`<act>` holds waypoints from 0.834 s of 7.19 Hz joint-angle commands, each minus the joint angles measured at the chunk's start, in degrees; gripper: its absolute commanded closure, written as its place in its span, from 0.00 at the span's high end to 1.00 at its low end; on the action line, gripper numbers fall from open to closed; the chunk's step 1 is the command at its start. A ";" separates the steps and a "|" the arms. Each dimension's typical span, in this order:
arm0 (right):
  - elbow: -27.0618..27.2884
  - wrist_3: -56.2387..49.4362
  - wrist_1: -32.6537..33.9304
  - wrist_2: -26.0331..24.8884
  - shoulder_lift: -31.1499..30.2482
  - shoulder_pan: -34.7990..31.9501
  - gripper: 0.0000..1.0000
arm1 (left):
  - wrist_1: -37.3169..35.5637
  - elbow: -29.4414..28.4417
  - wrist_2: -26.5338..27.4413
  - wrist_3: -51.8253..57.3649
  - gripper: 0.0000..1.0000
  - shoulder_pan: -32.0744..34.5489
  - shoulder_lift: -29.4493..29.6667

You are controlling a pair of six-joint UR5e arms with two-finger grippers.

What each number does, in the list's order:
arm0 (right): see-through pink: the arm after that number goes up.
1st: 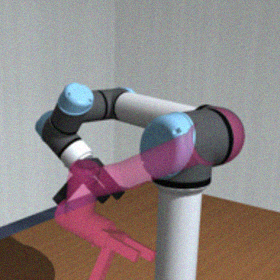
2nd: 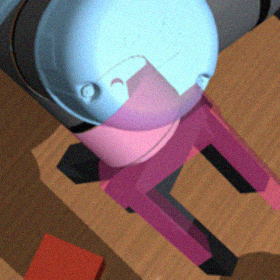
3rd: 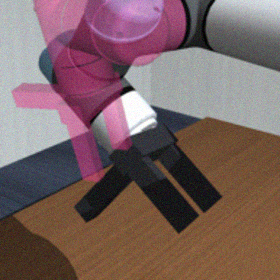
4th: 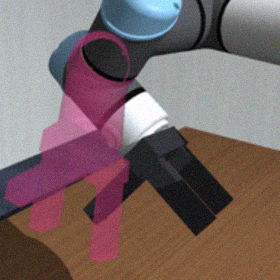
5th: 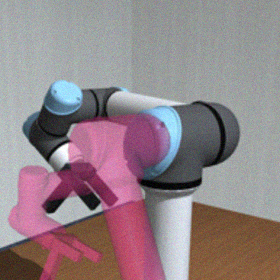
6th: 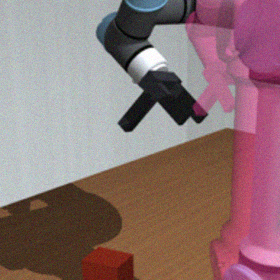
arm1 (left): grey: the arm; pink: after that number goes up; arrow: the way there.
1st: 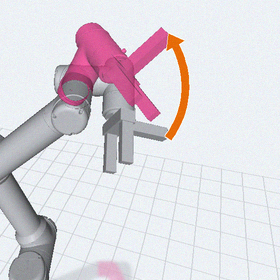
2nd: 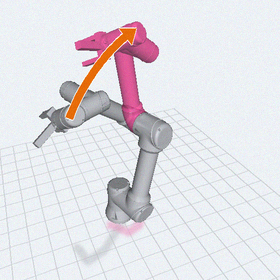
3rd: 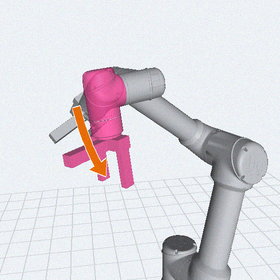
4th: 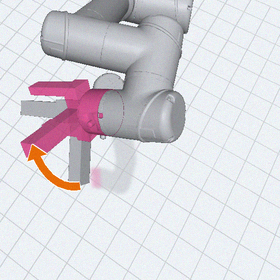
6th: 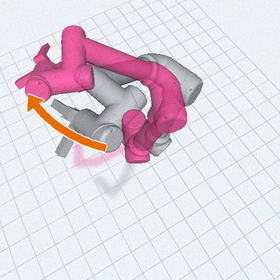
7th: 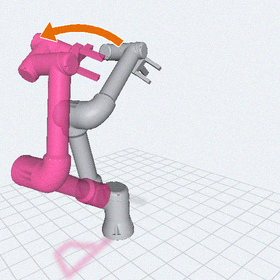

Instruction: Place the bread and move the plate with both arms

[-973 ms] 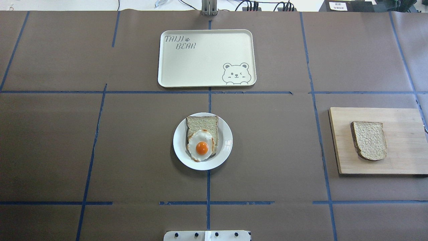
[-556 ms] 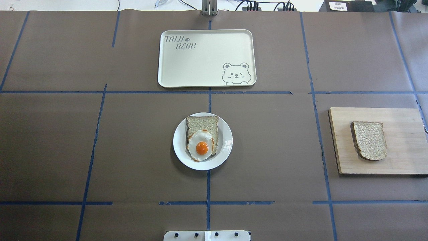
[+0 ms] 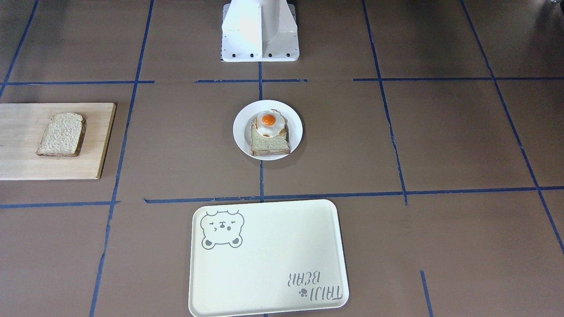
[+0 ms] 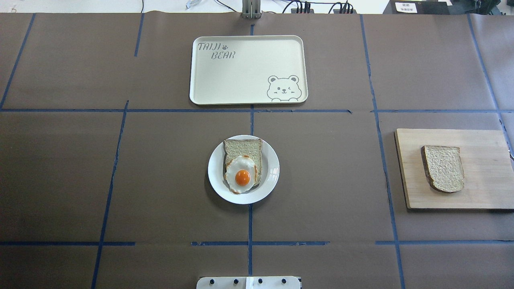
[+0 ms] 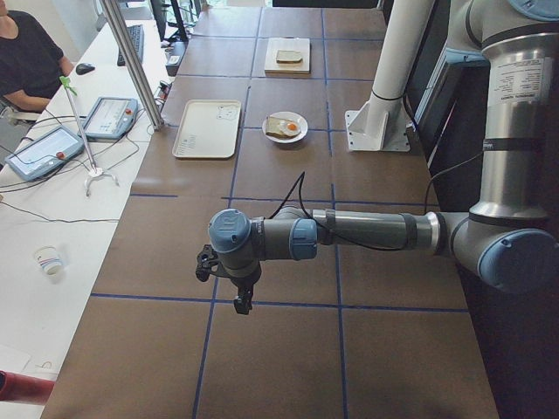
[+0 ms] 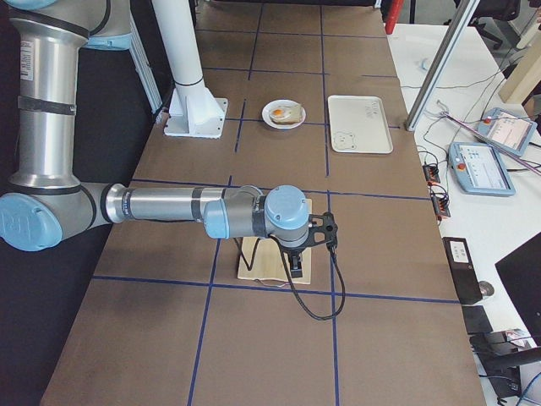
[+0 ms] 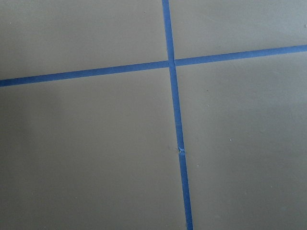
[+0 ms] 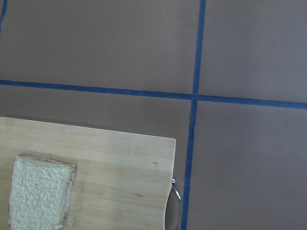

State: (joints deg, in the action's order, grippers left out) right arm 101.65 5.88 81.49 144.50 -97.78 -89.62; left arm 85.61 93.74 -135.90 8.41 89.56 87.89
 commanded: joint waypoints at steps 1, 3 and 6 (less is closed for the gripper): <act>0.04 22.04 -16.71 -2.00 -2.05 9.06 1.00 | 0.00 0.12 -0.07 -0.58 1.00 0.00 0.17; -0.14 35.18 -28.11 -5.01 -4.44 16.73 1.00 | 0.00 0.56 0.02 -1.64 1.00 -0.09 0.61; -0.75 45.32 -29.99 -14.13 -4.09 29.90 1.00 | -0.09 0.91 -0.07 -1.73 1.00 0.00 0.79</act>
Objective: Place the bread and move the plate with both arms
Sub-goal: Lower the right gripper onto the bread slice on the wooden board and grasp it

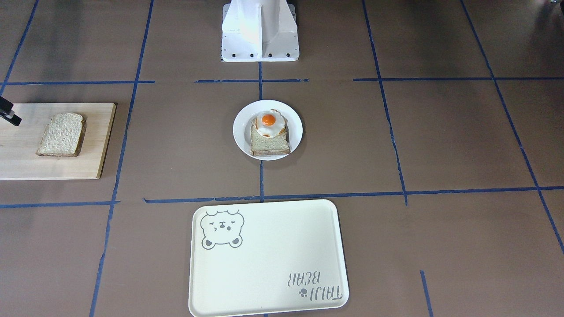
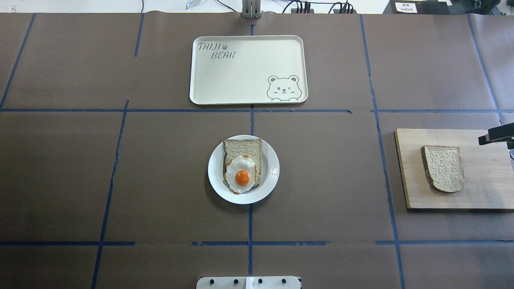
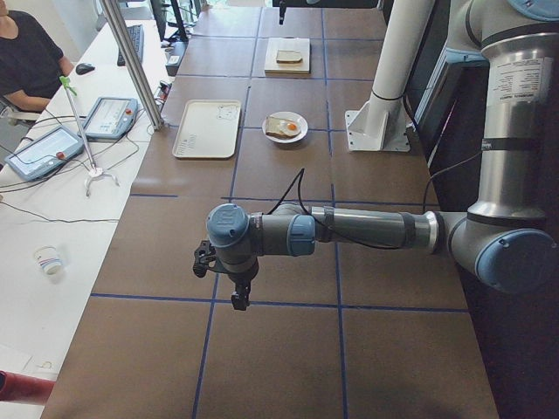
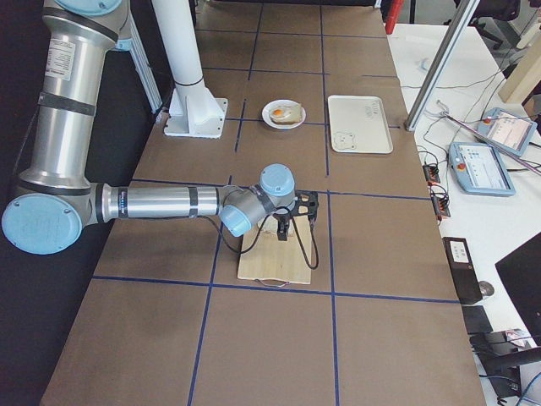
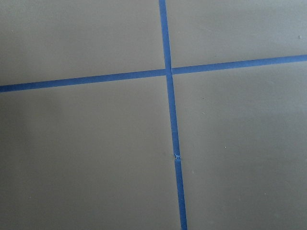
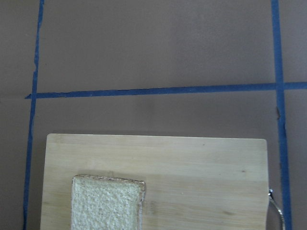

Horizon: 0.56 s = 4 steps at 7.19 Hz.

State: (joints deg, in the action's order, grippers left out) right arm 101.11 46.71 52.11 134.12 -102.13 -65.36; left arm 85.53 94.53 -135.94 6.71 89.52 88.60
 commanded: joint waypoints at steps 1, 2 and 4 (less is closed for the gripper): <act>-0.65 5.75 -2.26 -7.08 0.26 8.38 1.00 | -0.01 0.04 -0.03 -0.12 1.00 -0.04 0.09; -3.70 9.15 -6.01 -8.42 1.66 11.19 1.00 | -0.01 0.04 -0.03 -0.12 1.00 -0.04 0.17; -7.94 12.34 -10.27 -8.79 4.47 12.54 1.00 | -0.01 -0.05 0.06 -0.12 1.00 -0.04 0.61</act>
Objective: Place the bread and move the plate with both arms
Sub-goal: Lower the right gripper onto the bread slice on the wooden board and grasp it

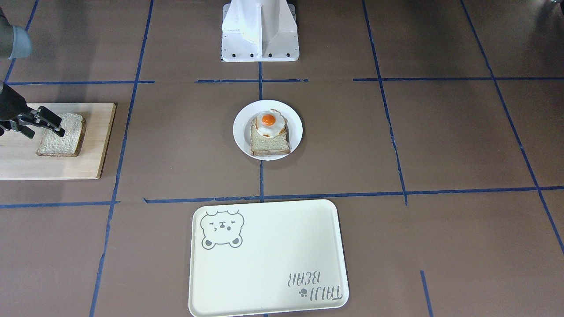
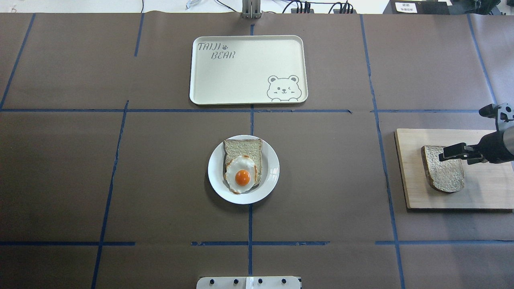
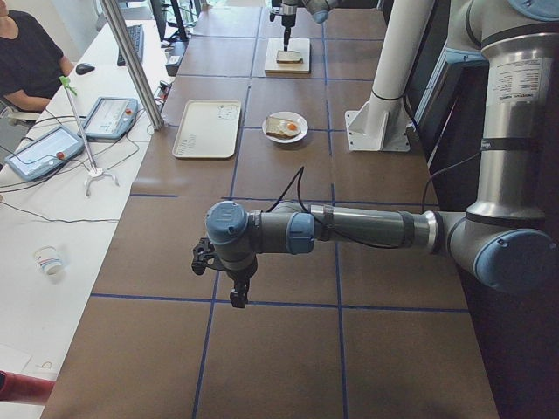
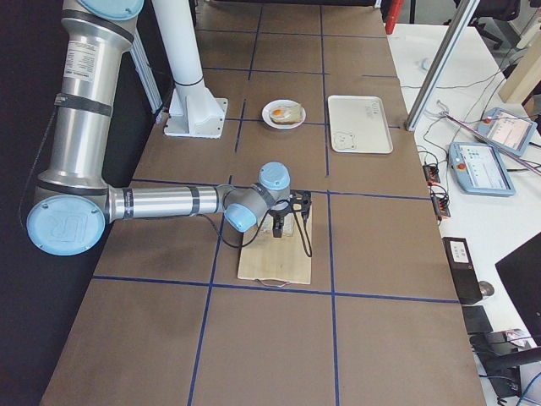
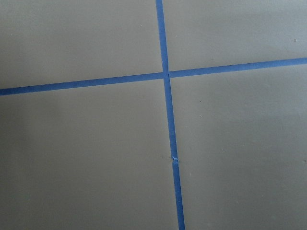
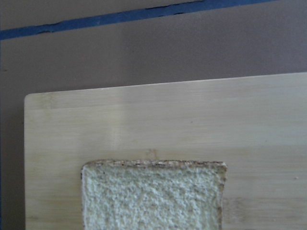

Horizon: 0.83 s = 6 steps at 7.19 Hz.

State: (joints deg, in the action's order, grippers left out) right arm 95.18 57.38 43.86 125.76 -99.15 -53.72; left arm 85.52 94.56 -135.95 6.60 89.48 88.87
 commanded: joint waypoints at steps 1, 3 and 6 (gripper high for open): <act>-1.93 1.42 -2.11 -0.17 0.89 0.72 1.00 | -0.09 -0.07 0.07 0.00 1.00 0.00 0.43; -0.45 0.90 -2.11 0.54 -1.39 0.46 1.00 | -0.09 -0.07 0.07 0.00 1.00 0.00 0.43; 0.09 0.80 -1.85 0.54 -2.98 0.54 0.99 | -0.09 0.01 0.07 0.00 1.00 0.00 0.43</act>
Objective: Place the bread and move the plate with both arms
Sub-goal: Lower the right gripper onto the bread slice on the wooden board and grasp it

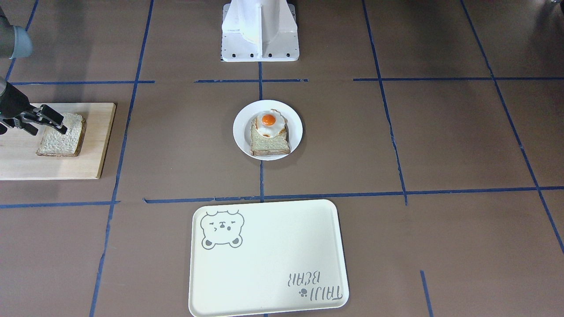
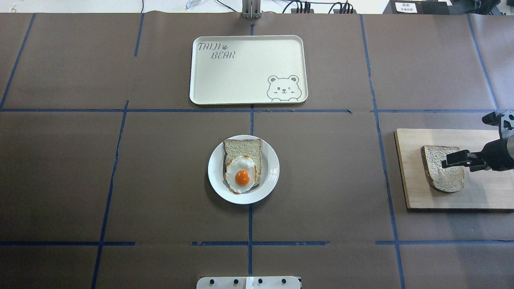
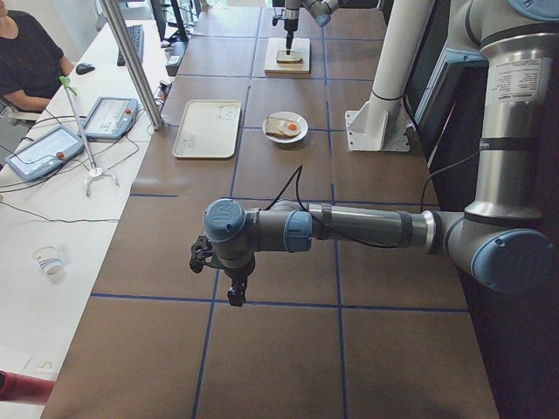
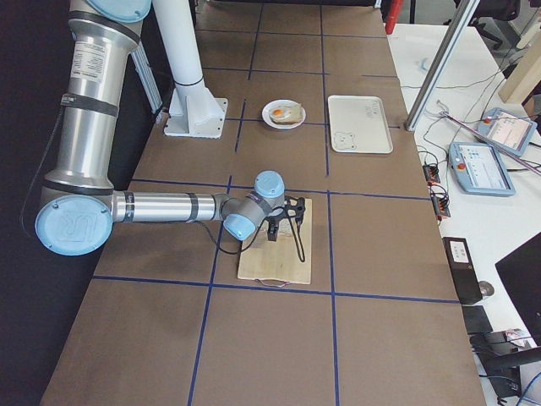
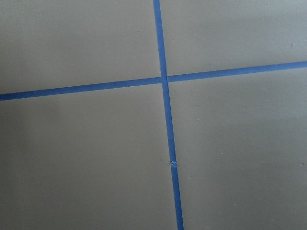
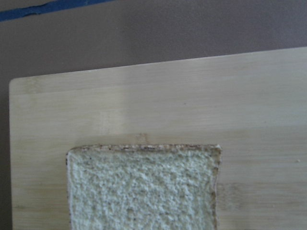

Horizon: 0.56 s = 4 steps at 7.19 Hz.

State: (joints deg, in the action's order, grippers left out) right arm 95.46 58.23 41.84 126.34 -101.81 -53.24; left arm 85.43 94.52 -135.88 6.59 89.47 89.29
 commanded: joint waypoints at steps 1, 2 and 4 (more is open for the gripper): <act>-0.44 0.04 0.43 -0.30 -0.32 0.06 0.99 | 0.00 0.05 0.00 0.00 1.00 0.00 0.00; -0.71 0.04 0.69 -0.82 -0.14 0.15 0.98 | 0.00 0.05 0.00 0.00 1.00 0.00 0.00; -0.97 0.04 0.78 -0.74 0.21 0.24 0.86 | -0.09 0.49 0.00 0.00 1.00 0.00 0.00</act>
State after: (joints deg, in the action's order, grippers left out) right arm 94.62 58.27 42.55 125.61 -101.73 -53.05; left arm 85.41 94.72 -135.88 6.59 89.47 89.30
